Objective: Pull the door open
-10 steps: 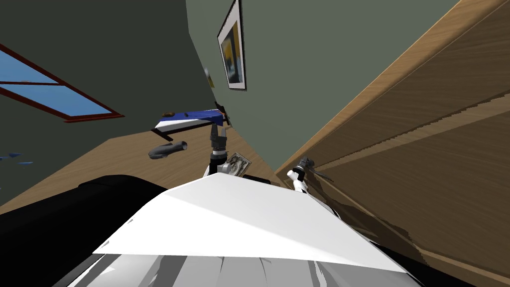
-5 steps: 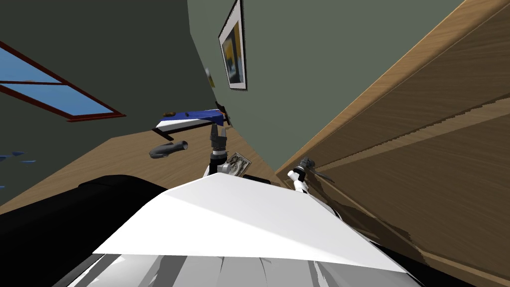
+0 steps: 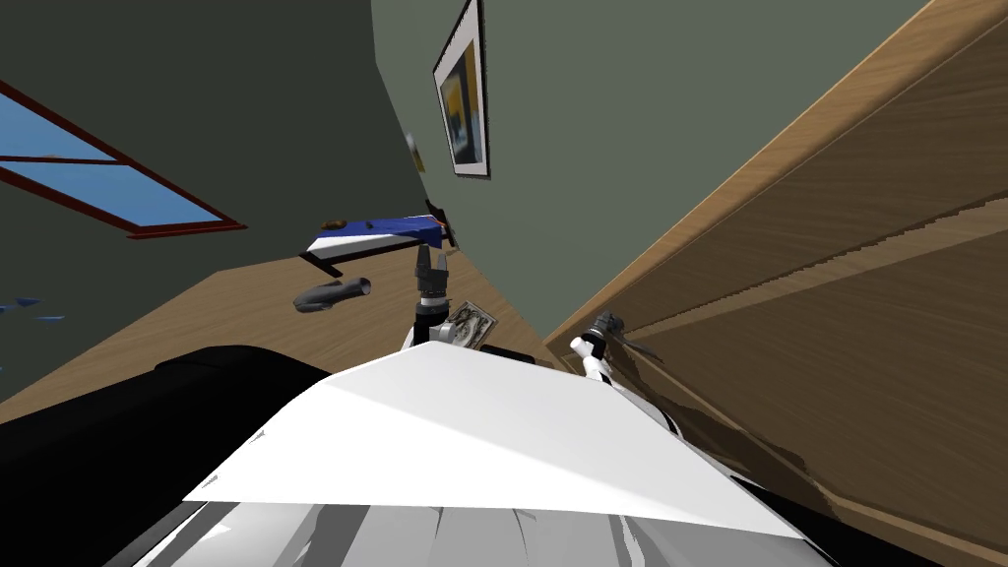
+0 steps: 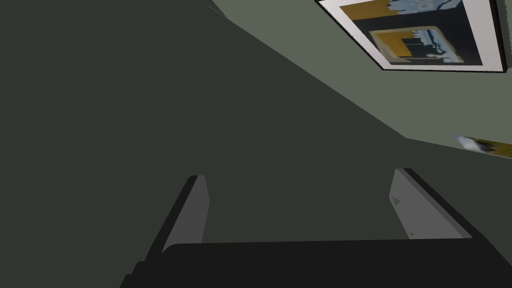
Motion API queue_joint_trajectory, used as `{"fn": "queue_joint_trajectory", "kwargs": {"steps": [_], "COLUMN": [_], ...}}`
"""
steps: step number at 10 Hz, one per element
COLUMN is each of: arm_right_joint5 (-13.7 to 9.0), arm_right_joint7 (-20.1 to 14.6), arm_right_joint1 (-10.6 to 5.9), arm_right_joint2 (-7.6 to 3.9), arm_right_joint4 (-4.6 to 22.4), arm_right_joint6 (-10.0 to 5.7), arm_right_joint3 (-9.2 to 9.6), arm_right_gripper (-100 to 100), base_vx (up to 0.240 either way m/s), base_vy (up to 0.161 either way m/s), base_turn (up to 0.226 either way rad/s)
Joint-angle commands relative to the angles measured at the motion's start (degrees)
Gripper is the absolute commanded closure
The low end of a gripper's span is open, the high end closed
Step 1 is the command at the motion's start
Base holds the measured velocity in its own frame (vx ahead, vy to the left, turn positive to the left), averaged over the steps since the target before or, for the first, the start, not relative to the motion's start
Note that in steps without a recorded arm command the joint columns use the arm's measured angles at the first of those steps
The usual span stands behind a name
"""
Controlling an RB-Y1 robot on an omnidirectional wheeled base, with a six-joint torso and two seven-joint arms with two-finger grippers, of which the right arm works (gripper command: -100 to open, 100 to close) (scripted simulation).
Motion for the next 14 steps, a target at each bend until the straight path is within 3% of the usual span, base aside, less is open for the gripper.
{"fn": "queue_joint_trajectory", "kwargs": {"steps": [1, 3, 5, 6, 7, 8, 14], "arm_right_joint5": [-0.3, -0.3, -0.6, -0.6, -0.5, -0.5, -0.4], "arm_right_joint7": [-0.5, -0.5, -1.4, -1.4, -1.9, -1.9, -2.1], "arm_right_joint1": [0.69, 0.69, 1.24, 1.24, 0.83, 0.83, 1.02], "arm_right_joint2": [-1.77, -1.77, -3.08, -3.08, -3.24, -3.24, -3.05], "arm_right_joint4": [-0.3, -0.3, 0.0, 0.0, 1.4, 1.4, 1.5], "arm_right_joint6": [-0.68, -0.68, -0.51, -0.51, -1.56, -1.56, -1.44], "arm_right_joint3": [-0.83, -0.83, -1.22, -1.22, -1.00, -1.00, -0.83], "arm_right_gripper": [-100, -100, -100, -100, -100, 100, 100], "base_vx": [-0.014, -0.005, -0.070, -0.091, -0.033, 0.000, -0.024], "base_vy": [0.021, 0.002, 0.033, 0.036, 0.007, 0.000, 0.003], "base_turn": [0.029, -0.025, -0.062, -0.029, -0.004, 0.000, -0.012]}}
